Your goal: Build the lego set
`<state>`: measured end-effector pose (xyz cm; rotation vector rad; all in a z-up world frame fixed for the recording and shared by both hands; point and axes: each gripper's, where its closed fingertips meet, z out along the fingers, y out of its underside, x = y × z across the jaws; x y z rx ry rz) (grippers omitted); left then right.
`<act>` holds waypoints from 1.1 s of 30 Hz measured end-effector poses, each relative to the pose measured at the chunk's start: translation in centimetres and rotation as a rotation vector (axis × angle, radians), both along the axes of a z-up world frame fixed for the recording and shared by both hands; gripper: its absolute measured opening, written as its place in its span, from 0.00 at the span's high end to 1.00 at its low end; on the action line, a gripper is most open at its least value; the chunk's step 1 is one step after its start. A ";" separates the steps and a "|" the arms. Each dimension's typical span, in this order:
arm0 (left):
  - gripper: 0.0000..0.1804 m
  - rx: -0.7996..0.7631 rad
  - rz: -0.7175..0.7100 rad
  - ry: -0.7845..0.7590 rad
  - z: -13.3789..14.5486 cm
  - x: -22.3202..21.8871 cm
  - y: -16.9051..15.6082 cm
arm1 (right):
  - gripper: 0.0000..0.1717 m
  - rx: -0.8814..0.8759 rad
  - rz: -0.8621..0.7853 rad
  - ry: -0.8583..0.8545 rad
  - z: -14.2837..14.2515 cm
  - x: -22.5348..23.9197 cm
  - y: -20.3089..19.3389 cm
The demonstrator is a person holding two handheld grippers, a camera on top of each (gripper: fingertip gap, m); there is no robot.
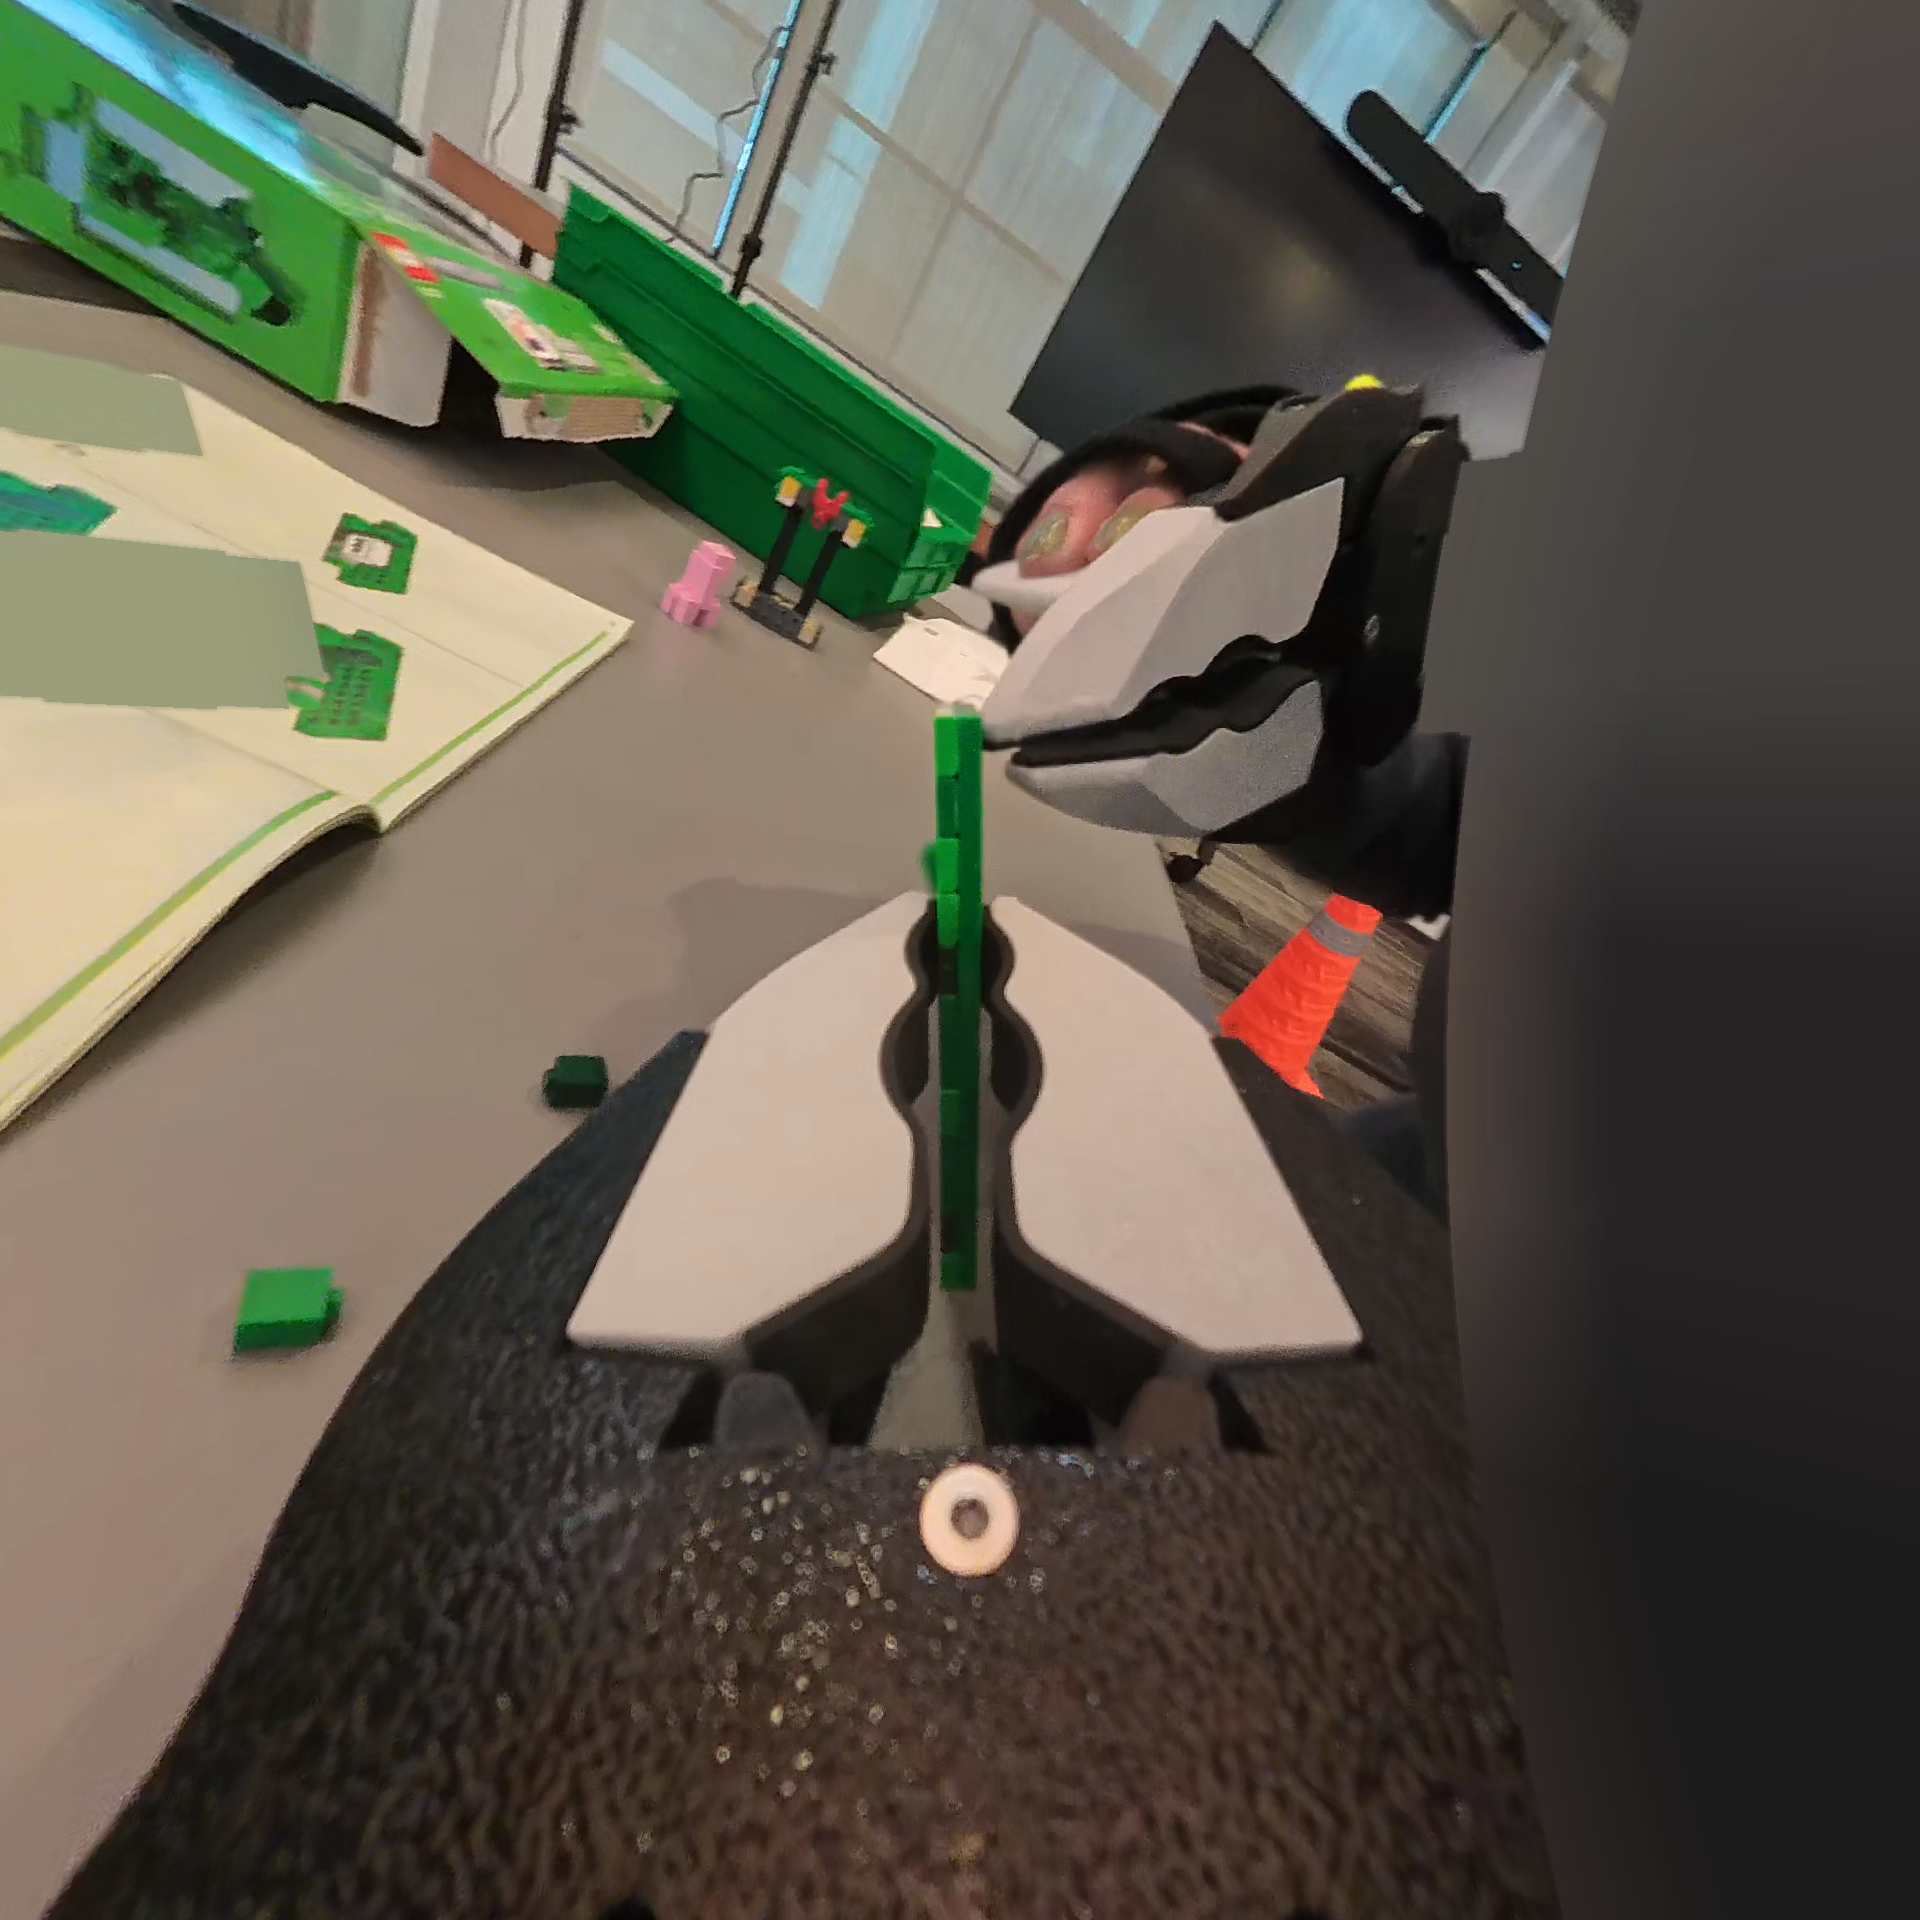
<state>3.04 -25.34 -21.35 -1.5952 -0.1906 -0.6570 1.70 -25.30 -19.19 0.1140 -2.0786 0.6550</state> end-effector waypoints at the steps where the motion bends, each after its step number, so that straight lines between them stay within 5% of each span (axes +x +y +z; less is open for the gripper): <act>1: 0.97 -0.016 0.019 -0.003 -0.2 -0.3 0.1 | 1.00 -0.039 -0.020 -0.043 -0.4 0.0 0.2; 12: 0.97 -0.081 0.279 -0.073 -1.2 -4.7 -0.8 | 1.00 -0.409 -0.267 -0.608 -6.2 -0.5 4.0; 24: 0.97 -0.025 0.446 -0.148 0.1 -10.1 -5.3 | 0.94 -0.488 -0.363 -0.651 -7.4 -3.1 2.1; 33: 0.97 -0.068 0.406 -0.147 -0.9 -9.0 -4.3 | 0.91 -0.567 -0.445 -0.763 -9.1 -6.5 1.4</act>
